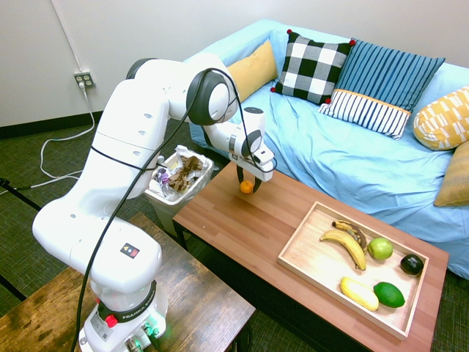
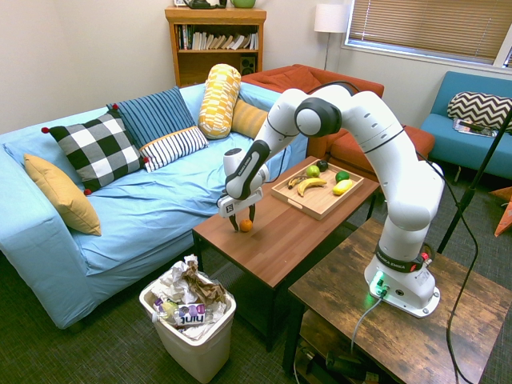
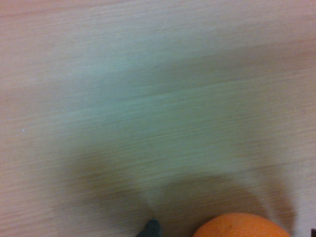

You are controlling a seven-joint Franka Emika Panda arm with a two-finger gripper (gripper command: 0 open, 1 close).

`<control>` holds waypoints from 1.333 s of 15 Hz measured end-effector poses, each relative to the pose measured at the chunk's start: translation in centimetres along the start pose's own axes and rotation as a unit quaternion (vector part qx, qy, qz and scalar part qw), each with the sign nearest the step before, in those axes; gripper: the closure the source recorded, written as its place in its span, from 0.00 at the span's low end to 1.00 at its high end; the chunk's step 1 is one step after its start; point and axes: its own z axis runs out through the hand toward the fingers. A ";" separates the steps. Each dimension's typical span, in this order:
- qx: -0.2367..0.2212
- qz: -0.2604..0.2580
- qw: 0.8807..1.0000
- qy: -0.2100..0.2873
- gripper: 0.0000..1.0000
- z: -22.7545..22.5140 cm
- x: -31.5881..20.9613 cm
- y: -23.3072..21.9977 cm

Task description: Put the tangerine in the tray

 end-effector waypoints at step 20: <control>0.053 0.190 0.980 0.003 1.00 -14.1 24.7 20.9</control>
